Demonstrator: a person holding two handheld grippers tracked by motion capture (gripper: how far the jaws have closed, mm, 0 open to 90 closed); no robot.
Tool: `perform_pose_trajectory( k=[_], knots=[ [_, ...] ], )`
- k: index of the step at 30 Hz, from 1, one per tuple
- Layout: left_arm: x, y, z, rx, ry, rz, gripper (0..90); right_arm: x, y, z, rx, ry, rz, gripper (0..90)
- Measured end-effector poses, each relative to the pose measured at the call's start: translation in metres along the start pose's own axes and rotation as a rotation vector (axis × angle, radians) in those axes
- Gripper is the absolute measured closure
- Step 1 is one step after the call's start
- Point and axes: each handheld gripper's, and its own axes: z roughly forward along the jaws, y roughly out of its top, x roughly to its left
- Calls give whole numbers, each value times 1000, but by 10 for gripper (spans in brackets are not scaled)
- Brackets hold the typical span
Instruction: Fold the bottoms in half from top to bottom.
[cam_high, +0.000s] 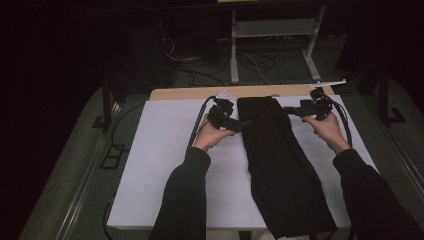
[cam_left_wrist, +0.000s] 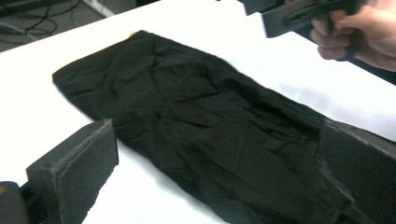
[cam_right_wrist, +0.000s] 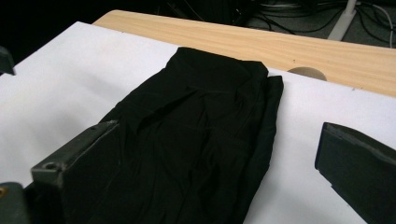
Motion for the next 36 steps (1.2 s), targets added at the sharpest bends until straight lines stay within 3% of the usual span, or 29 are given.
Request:
perform_pose_trajectory(
  k=[6,13,17,30,36],
  knots=[
    [10,-3,6,3,18,-28,0,0,2,4,15,-6,-14,4],
    [24,-8,20,-33,33,-107,0,-2,6,13,19,-5,-2,4],
    [31,-15,28,-9,35,-152,0,-3,5,20,18,0,16,4],
    [44,-25,51,-50,51,-290,0,-11,-2,40,88,-34,28,4],
    [46,-30,60,-32,60,-310,0,-13,-1,44,123,-45,37,4]
  ],
)
